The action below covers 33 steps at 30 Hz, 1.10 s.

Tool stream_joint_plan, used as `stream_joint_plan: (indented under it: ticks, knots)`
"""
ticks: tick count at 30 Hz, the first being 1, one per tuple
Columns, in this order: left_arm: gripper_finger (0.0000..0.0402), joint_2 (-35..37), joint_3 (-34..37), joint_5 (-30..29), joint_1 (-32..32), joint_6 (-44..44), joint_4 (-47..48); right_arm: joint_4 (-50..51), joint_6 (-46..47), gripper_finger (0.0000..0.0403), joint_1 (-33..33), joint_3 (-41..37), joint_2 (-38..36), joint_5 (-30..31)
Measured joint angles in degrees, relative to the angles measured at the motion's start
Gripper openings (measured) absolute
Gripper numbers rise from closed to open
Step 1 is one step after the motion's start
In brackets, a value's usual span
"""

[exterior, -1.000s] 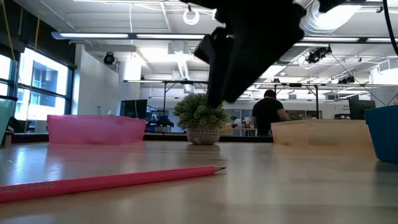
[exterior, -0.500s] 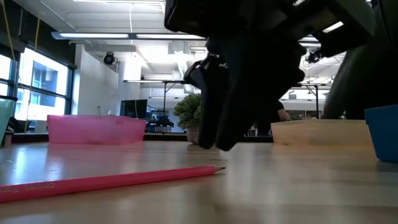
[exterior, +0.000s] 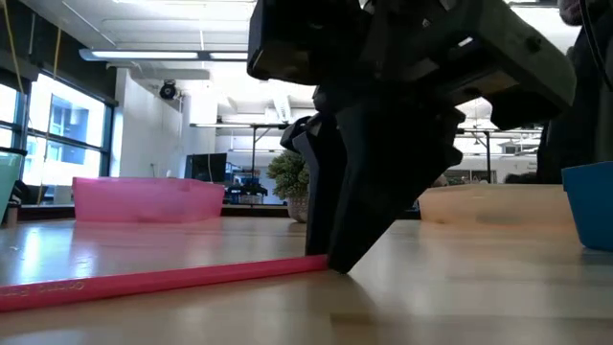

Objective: Sort crayons/erasers/pens/pencils in bins
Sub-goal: Put the pink pencil into the green bin

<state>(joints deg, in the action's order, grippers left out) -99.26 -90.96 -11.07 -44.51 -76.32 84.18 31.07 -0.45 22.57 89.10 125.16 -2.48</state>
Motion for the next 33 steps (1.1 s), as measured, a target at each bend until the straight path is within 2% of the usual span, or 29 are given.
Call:
stream_joint_plan:
  ticks: [14,33]
  knots:
    - [0.0,0.0,0.01,4.63,-0.66,-0.18,4.69,2.69,0.44,0.0008,1.47,0.15,1.7,3.58]
    - [0.0003,-0.04,0.0,4.52,-0.92,1.54,5.86,2.31,3.44,0.0001,2.03,-0.13,1.64,3.01]
